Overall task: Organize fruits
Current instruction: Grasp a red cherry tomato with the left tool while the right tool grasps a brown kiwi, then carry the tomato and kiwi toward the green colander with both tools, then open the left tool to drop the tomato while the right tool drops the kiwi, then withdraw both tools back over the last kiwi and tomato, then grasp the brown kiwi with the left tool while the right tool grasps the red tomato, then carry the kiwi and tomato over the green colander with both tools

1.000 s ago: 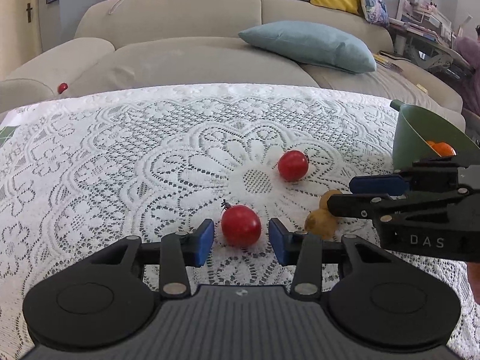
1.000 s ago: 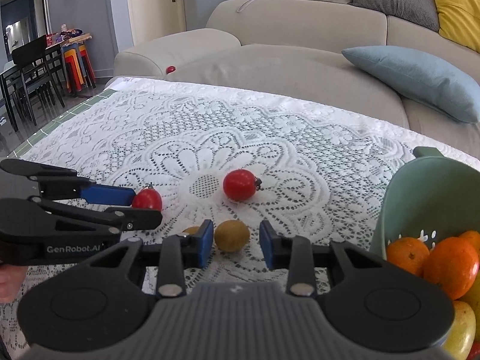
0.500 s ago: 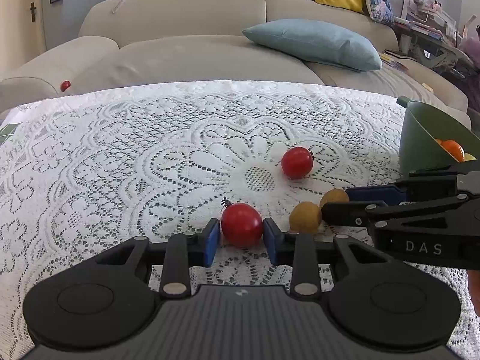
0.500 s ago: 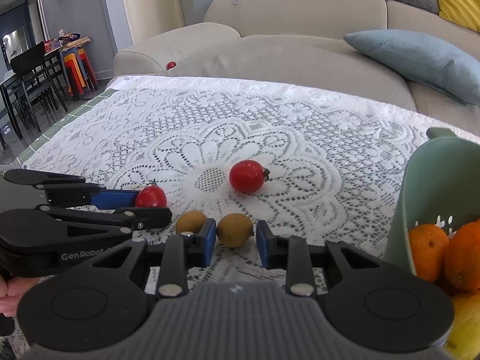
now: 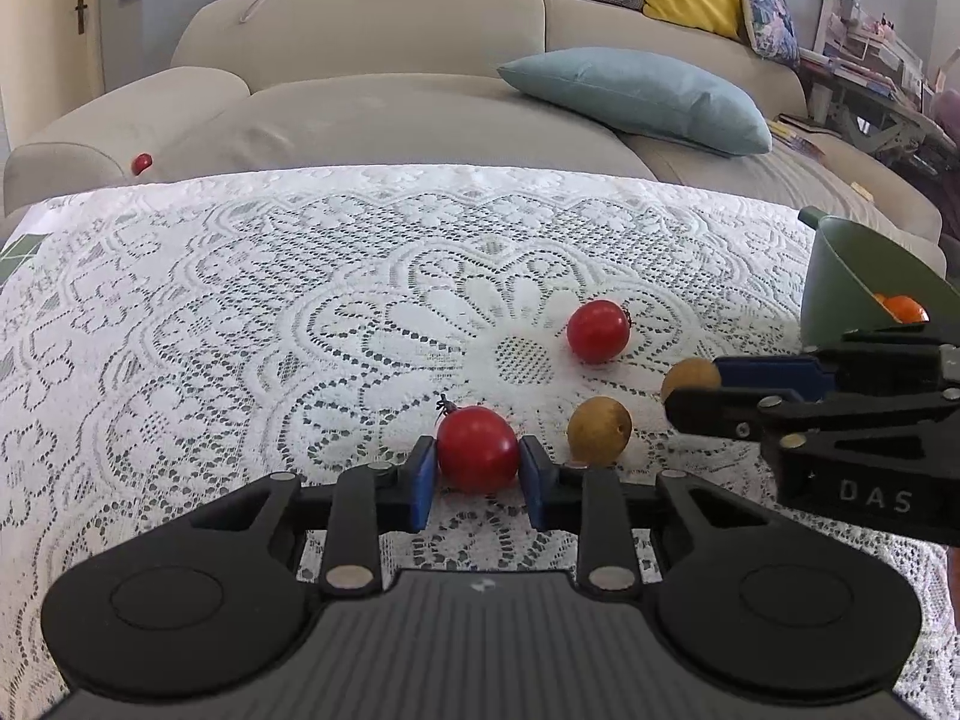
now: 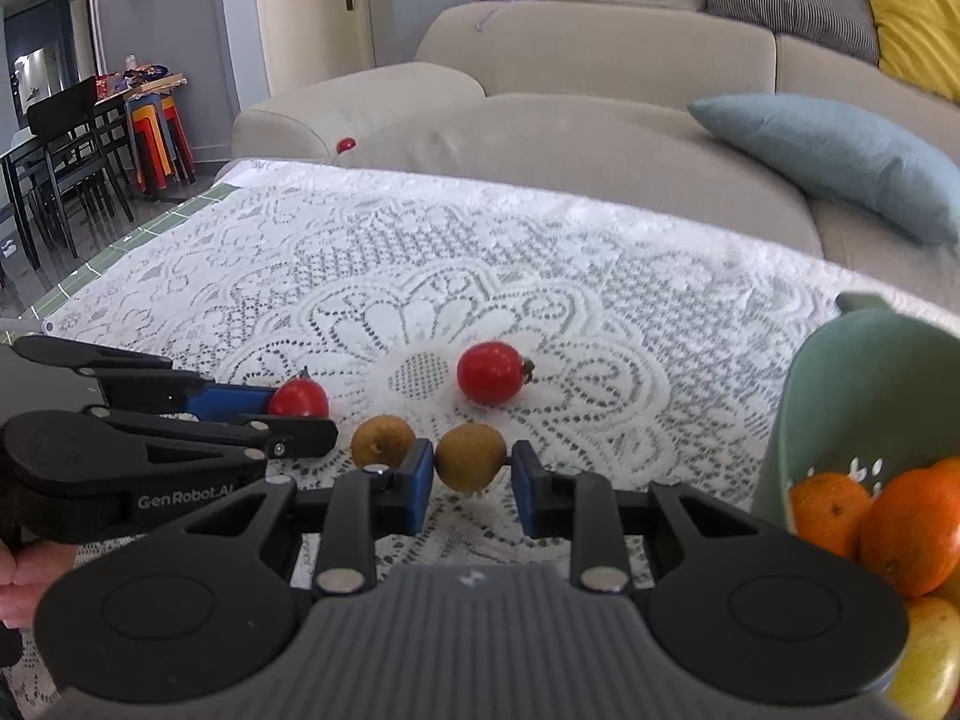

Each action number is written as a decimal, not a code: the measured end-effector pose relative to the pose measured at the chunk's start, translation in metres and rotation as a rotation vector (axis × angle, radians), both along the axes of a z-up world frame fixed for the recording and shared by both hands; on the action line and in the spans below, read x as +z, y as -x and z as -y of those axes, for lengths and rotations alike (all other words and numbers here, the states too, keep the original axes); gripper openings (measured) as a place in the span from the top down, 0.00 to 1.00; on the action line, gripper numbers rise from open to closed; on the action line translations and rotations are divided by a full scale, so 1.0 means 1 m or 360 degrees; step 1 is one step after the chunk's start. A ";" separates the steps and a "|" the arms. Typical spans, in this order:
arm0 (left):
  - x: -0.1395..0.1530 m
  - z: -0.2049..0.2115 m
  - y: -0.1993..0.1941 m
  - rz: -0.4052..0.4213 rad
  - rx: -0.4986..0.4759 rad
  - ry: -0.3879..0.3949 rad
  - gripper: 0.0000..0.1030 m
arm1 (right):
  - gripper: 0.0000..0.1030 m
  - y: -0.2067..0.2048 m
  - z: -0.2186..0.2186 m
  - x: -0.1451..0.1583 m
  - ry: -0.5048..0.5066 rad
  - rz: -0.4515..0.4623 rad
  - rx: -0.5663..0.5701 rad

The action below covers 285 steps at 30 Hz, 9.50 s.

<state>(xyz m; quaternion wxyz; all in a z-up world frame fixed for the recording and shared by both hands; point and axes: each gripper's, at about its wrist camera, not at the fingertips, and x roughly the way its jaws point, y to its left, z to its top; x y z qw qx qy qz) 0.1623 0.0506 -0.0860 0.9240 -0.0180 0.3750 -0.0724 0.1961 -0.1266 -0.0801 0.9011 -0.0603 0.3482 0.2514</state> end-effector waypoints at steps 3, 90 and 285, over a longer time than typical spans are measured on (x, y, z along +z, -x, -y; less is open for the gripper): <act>0.003 -0.001 0.003 0.0006 0.0010 0.0022 0.69 | 0.76 0.007 0.001 0.008 0.0016 0.0060 0.0018; 0.064 0.171 -0.040 -0.0059 -0.0433 0.0306 0.53 | 0.73 -0.004 0.172 0.041 0.0139 0.0064 -0.0451; 0.061 0.020 0.022 0.0038 0.0062 0.0052 0.72 | 0.74 0.035 -0.003 0.052 0.0142 0.0123 0.0094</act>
